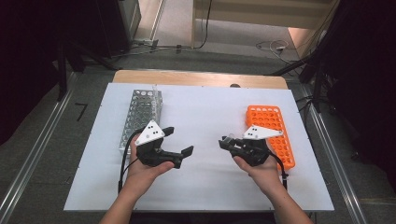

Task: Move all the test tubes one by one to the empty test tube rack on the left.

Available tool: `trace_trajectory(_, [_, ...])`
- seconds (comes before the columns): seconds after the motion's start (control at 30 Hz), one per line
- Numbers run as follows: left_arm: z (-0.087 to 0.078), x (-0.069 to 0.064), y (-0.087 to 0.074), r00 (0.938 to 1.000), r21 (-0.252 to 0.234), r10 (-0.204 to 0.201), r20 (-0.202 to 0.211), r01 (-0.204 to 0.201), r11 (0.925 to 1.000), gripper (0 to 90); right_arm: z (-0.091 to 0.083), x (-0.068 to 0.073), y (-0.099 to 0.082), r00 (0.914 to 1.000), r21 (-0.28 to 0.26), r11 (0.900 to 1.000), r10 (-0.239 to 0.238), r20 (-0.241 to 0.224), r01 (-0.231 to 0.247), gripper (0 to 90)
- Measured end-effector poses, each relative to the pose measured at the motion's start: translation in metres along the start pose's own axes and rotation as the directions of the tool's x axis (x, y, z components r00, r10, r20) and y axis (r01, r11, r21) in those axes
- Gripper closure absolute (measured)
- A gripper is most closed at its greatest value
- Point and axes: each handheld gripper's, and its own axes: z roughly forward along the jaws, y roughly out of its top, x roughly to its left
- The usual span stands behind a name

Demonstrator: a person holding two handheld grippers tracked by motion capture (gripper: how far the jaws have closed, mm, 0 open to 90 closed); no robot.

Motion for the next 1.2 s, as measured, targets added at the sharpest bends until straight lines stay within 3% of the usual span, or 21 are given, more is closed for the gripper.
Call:
trace_trajectory(0.3, [0.009, -0.017, 0.001, 0.9982, -0.001, 0.037, 0.047, -0.037, 0.9993, 32.6, 0.015, 0.025, 0.001, 0.9967, 0.030, 0.9981, -0.052, -0.062, 0.054, 73.9])
trace_trajectory(0.53, [0.016, -0.028, -0.001, 0.9931, -0.002, 0.070, 0.094, -0.070, 0.9975, 47.5, 0.023, 0.039, 0.002, 0.9923, 0.047, 0.9954, -0.079, -0.095, 0.084, 73.9])
trace_trajectory(0.83, [0.025, -0.037, -0.004, 0.9869, 0.001, 0.090, 0.133, -0.091, 0.9958, 59.1, 0.029, 0.048, 0.003, 0.9878, 0.060, 0.9926, -0.098, -0.121, 0.106, 73.9])
trace_trajectory(1.2, [0.028, -0.042, -0.005, 0.9854, 0.004, 0.117, 0.123, -0.119, 0.9929, 71.6, 0.029, 0.055, 0.005, 0.9838, 0.061, 0.9908, -0.112, -0.141, 0.121, 73.9])
